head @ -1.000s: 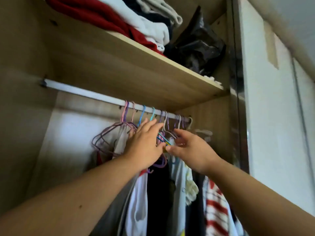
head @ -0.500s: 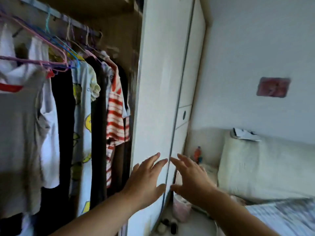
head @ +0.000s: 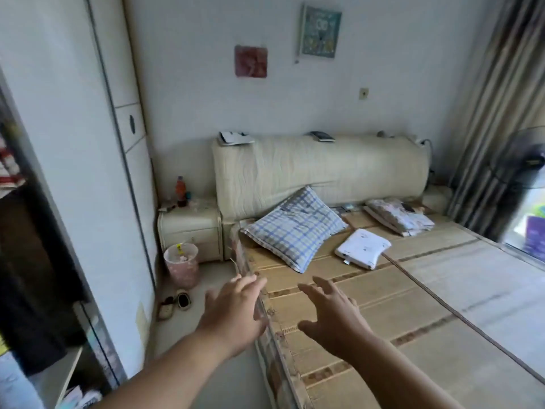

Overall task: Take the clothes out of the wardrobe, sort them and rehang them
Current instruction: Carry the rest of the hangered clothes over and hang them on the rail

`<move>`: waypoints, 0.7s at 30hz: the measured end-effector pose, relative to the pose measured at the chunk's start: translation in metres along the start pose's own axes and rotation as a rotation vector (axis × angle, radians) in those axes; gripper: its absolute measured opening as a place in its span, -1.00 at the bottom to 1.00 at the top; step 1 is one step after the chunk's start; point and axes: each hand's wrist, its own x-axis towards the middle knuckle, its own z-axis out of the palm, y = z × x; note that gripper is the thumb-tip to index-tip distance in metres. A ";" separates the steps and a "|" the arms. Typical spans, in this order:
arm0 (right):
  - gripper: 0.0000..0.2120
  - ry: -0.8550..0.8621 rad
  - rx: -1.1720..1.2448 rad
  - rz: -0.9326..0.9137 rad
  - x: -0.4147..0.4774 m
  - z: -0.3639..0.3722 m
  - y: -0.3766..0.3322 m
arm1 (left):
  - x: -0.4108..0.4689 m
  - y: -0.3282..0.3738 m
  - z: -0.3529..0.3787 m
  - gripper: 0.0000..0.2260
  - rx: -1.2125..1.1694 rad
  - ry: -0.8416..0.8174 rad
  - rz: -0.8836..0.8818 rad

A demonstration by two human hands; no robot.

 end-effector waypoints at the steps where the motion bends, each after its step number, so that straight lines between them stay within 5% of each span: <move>1: -0.31 0.001 0.011 0.047 -0.027 0.006 0.006 | -0.012 0.015 0.007 -0.35 -0.019 -0.020 0.038; 14: -0.34 0.032 0.010 0.582 -0.369 0.003 0.091 | -0.182 0.237 0.079 -0.43 -0.119 -0.393 0.526; 21: -0.38 0.133 -0.035 0.897 -0.637 -0.042 0.155 | -0.347 0.438 0.113 -0.46 -0.189 -0.476 0.838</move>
